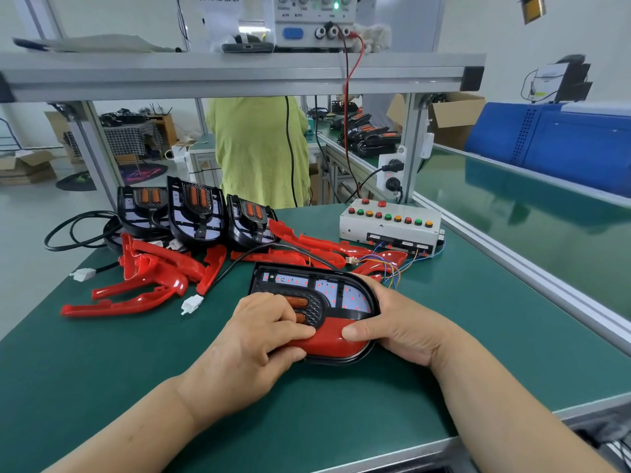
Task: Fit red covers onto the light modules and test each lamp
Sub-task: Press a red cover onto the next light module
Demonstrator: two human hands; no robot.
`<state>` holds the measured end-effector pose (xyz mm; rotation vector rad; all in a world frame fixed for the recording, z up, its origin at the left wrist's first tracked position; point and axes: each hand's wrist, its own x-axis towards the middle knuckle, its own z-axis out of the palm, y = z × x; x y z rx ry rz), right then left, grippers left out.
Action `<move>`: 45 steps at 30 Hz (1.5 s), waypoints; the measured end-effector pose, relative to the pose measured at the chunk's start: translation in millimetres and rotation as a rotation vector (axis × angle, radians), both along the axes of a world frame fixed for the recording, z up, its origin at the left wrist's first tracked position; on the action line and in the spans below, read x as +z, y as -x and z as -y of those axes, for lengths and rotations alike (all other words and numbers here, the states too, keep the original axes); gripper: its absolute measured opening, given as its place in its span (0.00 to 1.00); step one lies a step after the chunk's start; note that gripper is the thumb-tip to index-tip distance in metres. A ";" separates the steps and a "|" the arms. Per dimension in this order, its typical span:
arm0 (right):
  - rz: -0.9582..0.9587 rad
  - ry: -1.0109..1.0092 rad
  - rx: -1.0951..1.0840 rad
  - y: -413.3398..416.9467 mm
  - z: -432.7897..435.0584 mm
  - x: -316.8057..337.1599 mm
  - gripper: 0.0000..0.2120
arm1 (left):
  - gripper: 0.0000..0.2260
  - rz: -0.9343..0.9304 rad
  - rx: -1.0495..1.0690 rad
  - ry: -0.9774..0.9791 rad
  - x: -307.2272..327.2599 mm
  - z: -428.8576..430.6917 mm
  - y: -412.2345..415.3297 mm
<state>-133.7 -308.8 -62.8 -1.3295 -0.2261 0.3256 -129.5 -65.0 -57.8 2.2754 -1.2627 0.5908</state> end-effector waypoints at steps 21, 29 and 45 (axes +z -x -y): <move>0.011 0.072 -0.103 0.7 -3.5 -0.3 0.42 | 0.19 -0.216 0.022 0.142 13.2 -20.8 -4.7; 0.011 0.079 -0.099 0.0 -1.7 -1.4 0.41 | 0.26 -0.745 0.343 0.270 19.3 -61.5 -22.1; 0.051 0.054 -0.076 -0.9 -3.5 -2.6 0.42 | 0.10 -1.264 0.234 0.256 19.5 -45.5 -21.5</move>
